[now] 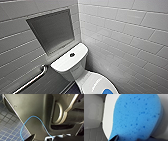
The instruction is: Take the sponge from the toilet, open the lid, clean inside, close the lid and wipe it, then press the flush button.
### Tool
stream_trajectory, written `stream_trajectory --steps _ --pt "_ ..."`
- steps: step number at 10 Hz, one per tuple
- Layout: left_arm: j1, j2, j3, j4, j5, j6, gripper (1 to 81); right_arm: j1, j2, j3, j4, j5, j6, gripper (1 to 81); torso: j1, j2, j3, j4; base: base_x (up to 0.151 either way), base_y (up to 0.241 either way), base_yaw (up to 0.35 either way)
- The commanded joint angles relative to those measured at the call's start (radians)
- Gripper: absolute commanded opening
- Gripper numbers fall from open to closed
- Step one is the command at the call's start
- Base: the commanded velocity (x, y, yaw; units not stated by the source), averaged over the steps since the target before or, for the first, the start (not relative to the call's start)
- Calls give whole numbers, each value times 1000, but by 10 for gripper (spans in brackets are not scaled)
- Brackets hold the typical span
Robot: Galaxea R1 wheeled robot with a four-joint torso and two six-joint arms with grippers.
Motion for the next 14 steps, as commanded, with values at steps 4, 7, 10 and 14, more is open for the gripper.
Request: stream_trajectory --steps 4,7,10,14 --pt "26 1 0 0 97 5 811 114 77 -77 -42 -11 -15 811 -2 -1 0 -1 0 0 0" --pt "26 6 0 0 97 5 811 103 60 -56 -50 -2 -14 10 -1 0 0 -1 0 0 0" --pt "26 6 -1 0 97 5 811 122 -1 48 -82 -1 -26 10 0 0 -1 -1 0 0 0" --pt "17 21 0 1 96 7 811 197 -344 529 -121 52 -25 10 0 0 -1 -1 0 0 0"
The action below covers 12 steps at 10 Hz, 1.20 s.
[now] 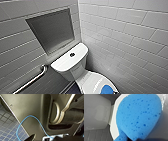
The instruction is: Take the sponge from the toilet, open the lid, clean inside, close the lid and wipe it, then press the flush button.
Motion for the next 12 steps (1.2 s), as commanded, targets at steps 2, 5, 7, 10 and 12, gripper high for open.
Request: stream_trajectory --steps 2,5,7,10,12 --pt "6 4 2 1 74 8 811 110 -333 430 -54 5 -8 10 0 0 0 0 0 0 0" --pt "-50 -9 13 3 74 6 811 -56 -421 427 -54 17 -6 10 1 0 0 0 0 0 0" --pt "-67 -12 14 4 75 6 811 -174 -470 389 -54 48 -8 10 1 0 -1 0 0 0 0" --pt "-120 -67 104 0 81 5 811 -363 -475 294 -69 51 -9 10 2 0 -1 0 0 0 0" --pt "-130 -154 262 3 72 5 811 -452 -460 268 -126 49 -9 10 2 0 -1 0 0 0 0"
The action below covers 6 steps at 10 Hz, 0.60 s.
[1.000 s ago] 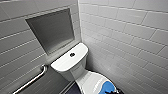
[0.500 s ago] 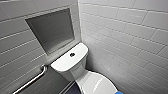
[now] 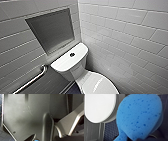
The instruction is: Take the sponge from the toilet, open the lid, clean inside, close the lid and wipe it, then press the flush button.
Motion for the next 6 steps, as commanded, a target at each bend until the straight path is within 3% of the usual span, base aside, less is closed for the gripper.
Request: stream_trajectory --steps 1,6 --pt "-16 -119 204 0 68 5 811 -93 -14 -43 -118 -28 -6 10 0 0 0 0 0 0 0" --pt "-53 -183 302 -1 48 3 811 -246 58 -89 -223 9 -6 10 0 0 0 0 0 0 0"
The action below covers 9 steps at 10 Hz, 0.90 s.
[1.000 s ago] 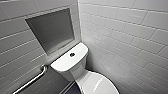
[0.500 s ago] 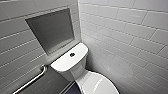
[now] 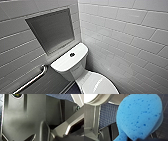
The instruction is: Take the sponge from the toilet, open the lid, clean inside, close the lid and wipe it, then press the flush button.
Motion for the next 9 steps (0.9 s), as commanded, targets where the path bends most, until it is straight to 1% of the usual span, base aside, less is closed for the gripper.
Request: stream_trajectory --steps 1,2,5,7,9 --pt "-17 -20 43 0 42 5 811 -64 16 -21 -86 -28 -2 10 0 0 0 0 0 0 0" --pt "-23 -20 51 0 44 5 811 -82 60 -75 -100 -13 -2 10 0 0 0 0 0 0 0" --pt "-29 -35 77 0 44 5 811 -98 77 -75 -123 -8 -2 10 1 0 0 0 -74 0 0" --pt "-29 -40 80 0 44 5 811 -99 77 -71 -131 -8 -4 10 0 0 0 0 0 0 0" --pt "-47 -46 87 -4 44 3 811 -131 75 -80 -146 -5 -2 10 0 -1 0 0 0 0 0"
